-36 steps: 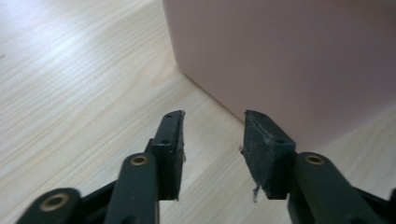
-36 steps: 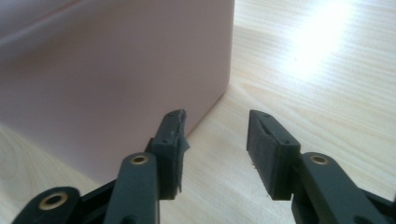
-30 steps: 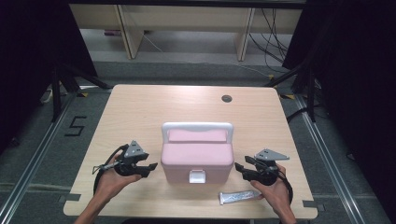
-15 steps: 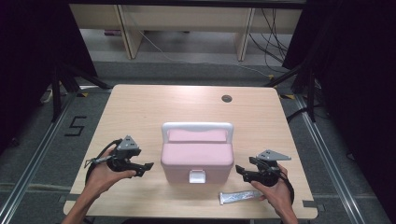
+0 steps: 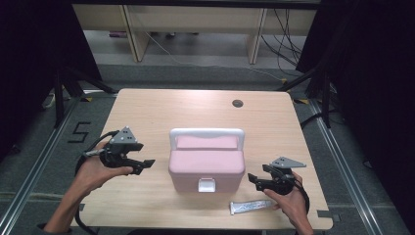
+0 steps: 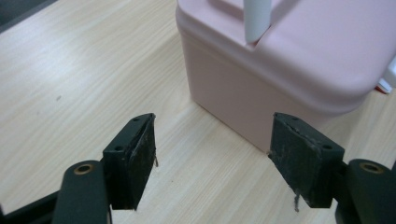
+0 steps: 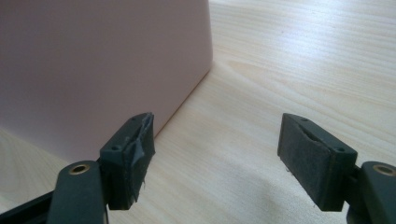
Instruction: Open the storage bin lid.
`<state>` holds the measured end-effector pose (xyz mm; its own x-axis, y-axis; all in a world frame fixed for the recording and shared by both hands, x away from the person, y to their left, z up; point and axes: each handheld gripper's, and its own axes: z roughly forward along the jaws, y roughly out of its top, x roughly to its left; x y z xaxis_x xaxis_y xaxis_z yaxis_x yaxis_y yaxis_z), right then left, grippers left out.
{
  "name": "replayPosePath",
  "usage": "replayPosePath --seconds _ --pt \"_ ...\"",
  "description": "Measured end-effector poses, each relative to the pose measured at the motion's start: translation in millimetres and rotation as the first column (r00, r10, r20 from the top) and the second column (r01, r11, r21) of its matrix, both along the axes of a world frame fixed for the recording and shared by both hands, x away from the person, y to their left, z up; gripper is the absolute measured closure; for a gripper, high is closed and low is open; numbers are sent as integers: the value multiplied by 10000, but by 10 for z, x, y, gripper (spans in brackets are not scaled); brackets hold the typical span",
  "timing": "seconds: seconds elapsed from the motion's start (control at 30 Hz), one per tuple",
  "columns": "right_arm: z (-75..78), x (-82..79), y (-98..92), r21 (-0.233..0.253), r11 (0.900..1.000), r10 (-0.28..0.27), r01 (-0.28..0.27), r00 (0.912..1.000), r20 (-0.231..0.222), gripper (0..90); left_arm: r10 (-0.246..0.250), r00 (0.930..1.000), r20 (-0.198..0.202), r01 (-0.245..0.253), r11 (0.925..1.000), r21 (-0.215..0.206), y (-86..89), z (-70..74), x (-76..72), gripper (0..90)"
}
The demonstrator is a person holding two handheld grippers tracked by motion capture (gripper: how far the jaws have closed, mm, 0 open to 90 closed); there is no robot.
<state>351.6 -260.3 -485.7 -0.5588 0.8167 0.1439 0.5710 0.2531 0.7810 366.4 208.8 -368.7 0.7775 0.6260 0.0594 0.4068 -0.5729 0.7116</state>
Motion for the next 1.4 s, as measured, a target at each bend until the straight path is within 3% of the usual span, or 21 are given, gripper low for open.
replayPosePath --seconds 0.07,0.1,0.13,0.23,0.33,0.43,0.53,0.57,0.67,0.73,0.77,0.87,0.97,1.07,1.1,1.17,1.2,1.23,1.3,1.33,1.4 --pt "17 -9 6 -189 9996 -189 189 9998 0 285 -296 9995 -68 297 9995 89 -27 97 3 315" --pt "9 -18 40 297 9993 -220 229 9993 -307 285 -327 9994 -60 328 9994 147 -37 131 6 317" --pt "21 -26 36 127 9995 -299 305 9987 -400 286 -474 9988 -74 475 9987 178 -51 179 9 322" --pt "-1 -8 32 136 9996 -258 261 9995 -207 287 -848 9961 -242 856 9958 335 -120 334 25 333" --pt "4 10 2 -141 9998 -111 110 9999 -100 290 -1268 9915 -283 1289 9875 905 -205 467 47 340" --pt "8 -7 19 79 9996 -259 263 9989 -399 292 -1639 9858 -371 1671 9795 1125 -315 583 83 346" --pt "3 -1 14 43 9998 -204 205 9993 -310 292 -1765 9836 -377 1803 9715 1539 -412 666 149 345" --pt "4 12 -6 -195 9998 -109 107 9999 -64 292 -1856 9819 -368 1891 9684 1628 -445 685 177 342" --pt "12 11 -14 -188 9997 -181 178 9998 -119 292 -1921 9806 -398 1962 9640 1793 -551 732 243 342" --pt "5 6 -7 14 9996 -282 283 9993 -243 292 -2095 9761 -576 2171 9514 2183 -619 769 295 342" --pt "3 19 -24 -169 9996 -209 207 9998 -64 292 -2101 9757 -618 2188 9492 2263 -654 782 317 341" --pt "-7 7 -5 204 9993 -310 316 9990 -316 292 -2236 9720 -723 2347 9391 2508 -755 843 373 341" --pt "5 17 -30 -238 9995 -221 217 9996 -148 293 -2356 9688 -774 2478 9324 2629 -846 908 413 344" --pt "4 16 -31 -241 9995 -205 201 9997 -148 293 -2443 9661 -834 2580 9245 2807 -924 936 446 348" --pt "-9 8 -4 237 9994 -260 269 9990 -367 293 -2488 9647 -861 2632 9223 2831 -945 942 456 351" --pt "-8 7 -5 247 9993 -272 282 9989 -389 293 -2560 9622 -925 2719 9185 2870 -994 939 467 355" --pt "0 5 -13 113 9995 -283 288 9989 -383 293 -2653 9590 -997 2832 9106 3009 -1017 938 477 356" --pt "-4 20 -30 -27 9998 -199 198 9996 -189 293 -2657 9588 -1003 2838 9114 2982 -1045 928 479 355" --pt "-13 23 -24 156 9998 -105 109 9996 -250 293 -2782 9546 -1068 2979 8987 3217 -1088 930 508 358" --pt "0 12 -25 -40 9998 -205 204 9992 -335 293 -2840 9525 -1095 3044 8932 3309 -1110 931 522 359" --pt "-12 18 -16 -26 10000 -92 92 9996 -279 294 -2915 9492 -1188 3147 8869 3381 -1154 929 544 369"
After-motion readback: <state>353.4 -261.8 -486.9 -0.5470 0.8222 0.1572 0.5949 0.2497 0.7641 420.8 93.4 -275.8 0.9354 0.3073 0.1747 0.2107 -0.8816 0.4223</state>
